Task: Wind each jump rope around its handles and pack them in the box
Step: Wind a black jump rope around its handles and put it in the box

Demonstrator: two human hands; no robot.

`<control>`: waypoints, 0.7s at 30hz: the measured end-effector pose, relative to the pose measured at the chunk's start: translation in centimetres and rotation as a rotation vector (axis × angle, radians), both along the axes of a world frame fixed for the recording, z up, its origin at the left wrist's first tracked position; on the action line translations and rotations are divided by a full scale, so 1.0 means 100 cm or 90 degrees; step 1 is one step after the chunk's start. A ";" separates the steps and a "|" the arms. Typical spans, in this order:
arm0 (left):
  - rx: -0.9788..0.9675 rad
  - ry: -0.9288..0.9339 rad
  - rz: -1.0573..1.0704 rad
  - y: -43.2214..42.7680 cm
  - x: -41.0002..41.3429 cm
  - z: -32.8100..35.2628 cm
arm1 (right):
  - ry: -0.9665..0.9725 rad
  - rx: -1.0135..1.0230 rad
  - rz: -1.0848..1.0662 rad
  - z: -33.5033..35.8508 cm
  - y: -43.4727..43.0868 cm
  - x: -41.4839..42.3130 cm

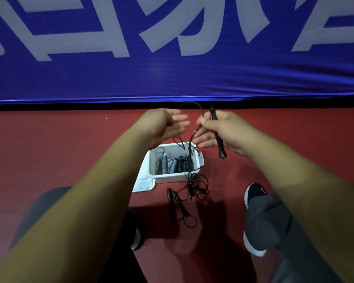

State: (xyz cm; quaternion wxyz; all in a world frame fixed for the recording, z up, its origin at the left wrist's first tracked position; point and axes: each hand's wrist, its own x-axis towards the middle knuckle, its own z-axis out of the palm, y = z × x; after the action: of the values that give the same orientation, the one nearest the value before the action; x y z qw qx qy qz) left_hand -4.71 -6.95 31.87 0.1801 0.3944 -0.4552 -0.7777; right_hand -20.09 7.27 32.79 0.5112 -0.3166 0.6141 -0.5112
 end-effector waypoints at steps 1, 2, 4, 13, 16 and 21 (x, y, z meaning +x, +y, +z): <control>-0.054 -0.067 -0.070 0.003 0.000 -0.004 | -0.036 -0.023 -0.023 0.006 0.001 0.001; -0.117 -0.136 -0.156 0.007 0.001 -0.008 | -0.074 -0.048 -0.048 0.012 0.001 0.002; -0.244 -0.255 -0.341 0.017 0.002 -0.016 | -0.155 -0.093 -0.095 0.021 0.002 0.001; -0.377 -0.367 -0.554 0.032 0.005 -0.045 | -0.418 -0.188 -0.288 0.036 0.003 -0.023; -0.240 -0.260 -0.496 0.040 -0.001 -0.031 | -0.405 -0.171 -0.310 0.027 -0.001 -0.029; -0.124 -0.099 -0.340 0.034 -0.006 0.000 | -0.123 -0.027 -0.307 -0.002 -0.008 -0.036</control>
State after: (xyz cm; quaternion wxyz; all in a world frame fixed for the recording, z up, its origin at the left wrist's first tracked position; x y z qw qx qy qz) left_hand -5.30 -3.53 31.87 -0.0296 0.3000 -0.6277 -0.7177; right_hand -23.67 6.43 32.63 0.4241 -0.1215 0.6092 -0.6590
